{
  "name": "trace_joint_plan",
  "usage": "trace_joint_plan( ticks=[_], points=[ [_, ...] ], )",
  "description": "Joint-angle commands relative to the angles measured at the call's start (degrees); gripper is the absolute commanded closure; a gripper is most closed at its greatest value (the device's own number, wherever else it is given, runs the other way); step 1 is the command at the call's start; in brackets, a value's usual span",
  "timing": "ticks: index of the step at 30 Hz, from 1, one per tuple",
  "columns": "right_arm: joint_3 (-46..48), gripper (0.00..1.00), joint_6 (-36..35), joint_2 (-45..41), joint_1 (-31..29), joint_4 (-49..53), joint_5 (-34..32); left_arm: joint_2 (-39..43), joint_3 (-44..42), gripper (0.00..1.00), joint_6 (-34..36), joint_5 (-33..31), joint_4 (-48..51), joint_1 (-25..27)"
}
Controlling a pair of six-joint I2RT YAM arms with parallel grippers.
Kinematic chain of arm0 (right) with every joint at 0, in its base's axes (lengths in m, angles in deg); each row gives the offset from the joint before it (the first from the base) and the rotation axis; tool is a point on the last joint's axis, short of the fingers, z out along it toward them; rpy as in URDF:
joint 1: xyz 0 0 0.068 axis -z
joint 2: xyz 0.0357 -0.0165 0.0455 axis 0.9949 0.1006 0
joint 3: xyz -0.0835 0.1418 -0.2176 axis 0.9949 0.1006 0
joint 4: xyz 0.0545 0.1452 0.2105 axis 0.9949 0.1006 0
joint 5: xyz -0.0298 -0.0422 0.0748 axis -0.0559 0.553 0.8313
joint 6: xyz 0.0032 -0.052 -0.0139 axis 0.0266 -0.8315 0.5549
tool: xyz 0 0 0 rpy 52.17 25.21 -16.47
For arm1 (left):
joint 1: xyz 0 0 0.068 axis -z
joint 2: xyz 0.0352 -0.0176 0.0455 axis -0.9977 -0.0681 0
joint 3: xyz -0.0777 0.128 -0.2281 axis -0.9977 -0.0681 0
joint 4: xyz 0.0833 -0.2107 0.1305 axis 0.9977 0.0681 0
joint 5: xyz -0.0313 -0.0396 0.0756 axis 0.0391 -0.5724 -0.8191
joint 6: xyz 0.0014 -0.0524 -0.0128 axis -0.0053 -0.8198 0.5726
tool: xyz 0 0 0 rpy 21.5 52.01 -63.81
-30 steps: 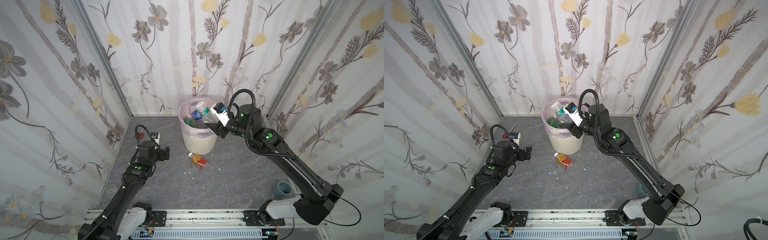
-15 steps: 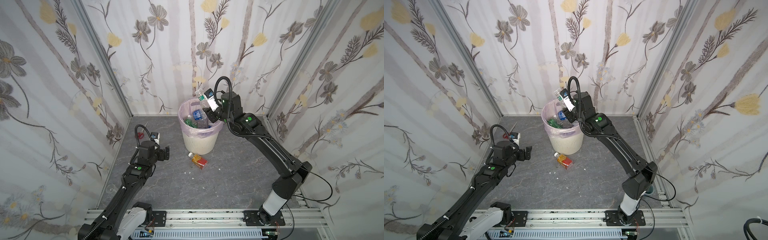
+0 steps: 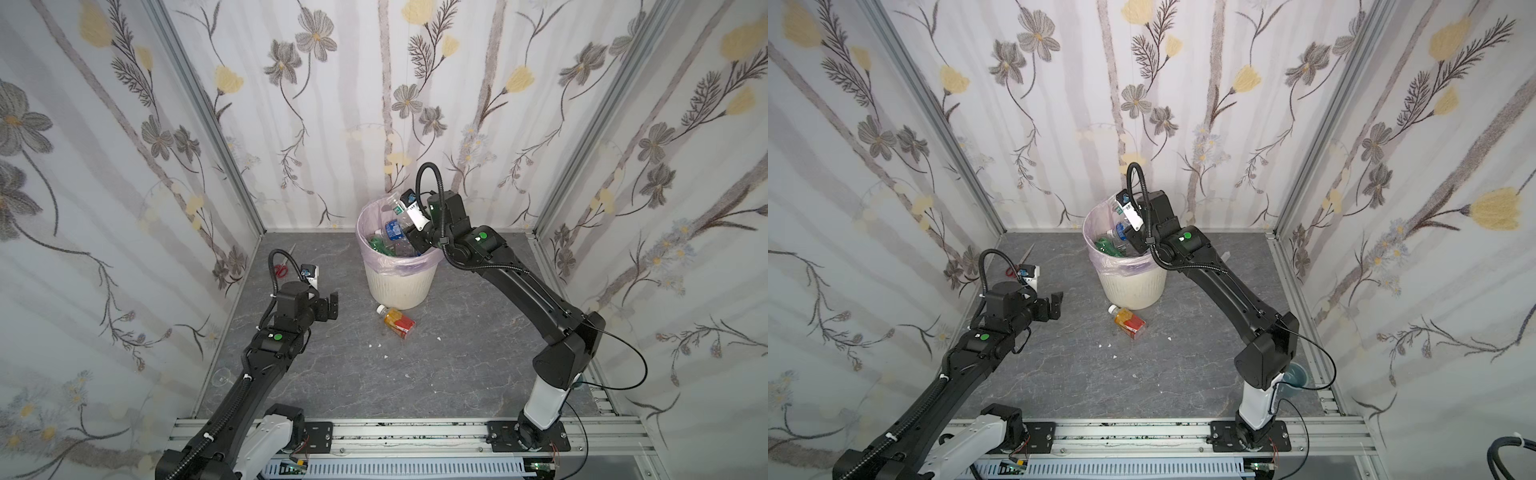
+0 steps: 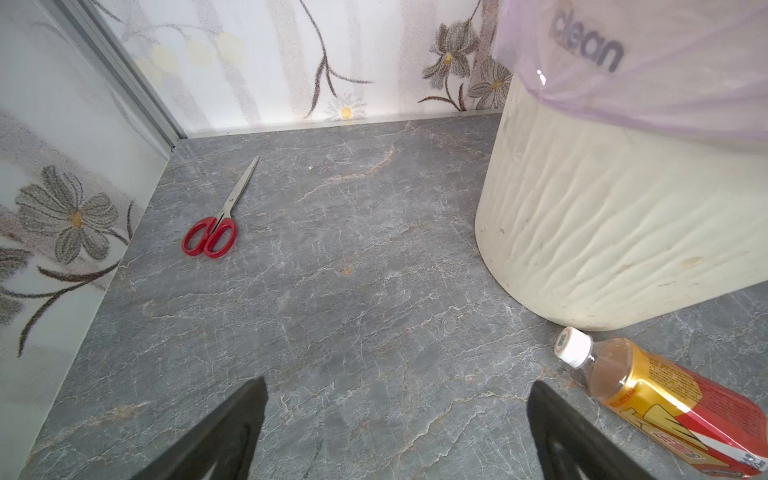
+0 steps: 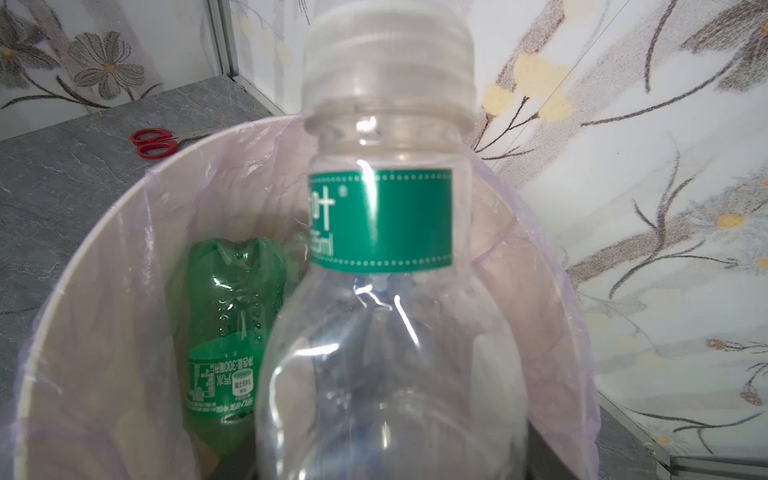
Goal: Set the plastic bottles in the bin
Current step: 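Lift the square clear bottle with the right gripper and carry it over the bin, then open the right gripper to drop the clear bottle into the bin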
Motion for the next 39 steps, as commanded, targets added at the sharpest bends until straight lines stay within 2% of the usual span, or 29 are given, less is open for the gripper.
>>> trace_joint_plan(
  ticks=[1,5,10,15,22,26,31,34,39],
  points=[
    [-0.5,0.38,1.2,0.8,-0.1,-0.1,0.9,0.4,-0.4,0.00,0.1,-0.5,-1.7,-0.1],
    [-0.5,0.29,1.5,0.5,-0.1,0.9,1.3,0.2,-0.4,0.00,0.0,-0.6,-1.6,-0.1],
    [-0.5,0.23,2.2,-0.8,-0.1,0.9,1.2,0.1,-0.3,0.00,0.1,-0.3,-1.7,-0.1],
    [-0.4,0.20,3.1,-2.9,-0.1,1.0,2.1,0.2,-0.3,0.00,0.1,-0.4,-1.7,-0.1],
    [2.5,0.19,3.8,-8.0,-0.1,0.2,6.8,-0.1,-0.3,0.00,0.1,-0.1,-1.6,-0.1],
    [9.4,0.17,4.3,-13.8,-0.1,-3.1,9.1,-0.1,-0.4,0.00,0.2,1.0,-1.6,-0.1],
    [23.2,0.13,2.5,-24.6,-0.1,-9.5,13.6,-0.5,-0.2,0.00,0.1,3.4,-1.7,-0.1],
    [32.4,0.09,3.1,-30.7,0.2,-13.4,12.7,-0.8,-0.1,0.00,0.0,4.9,-1.7,-0.1],
    [42.3,0.08,7.0,-37.3,2.5,-14.7,11.5,-2.7,0.5,0.01,-2.5,8.3,-1.9,-0.1]
  ],
)
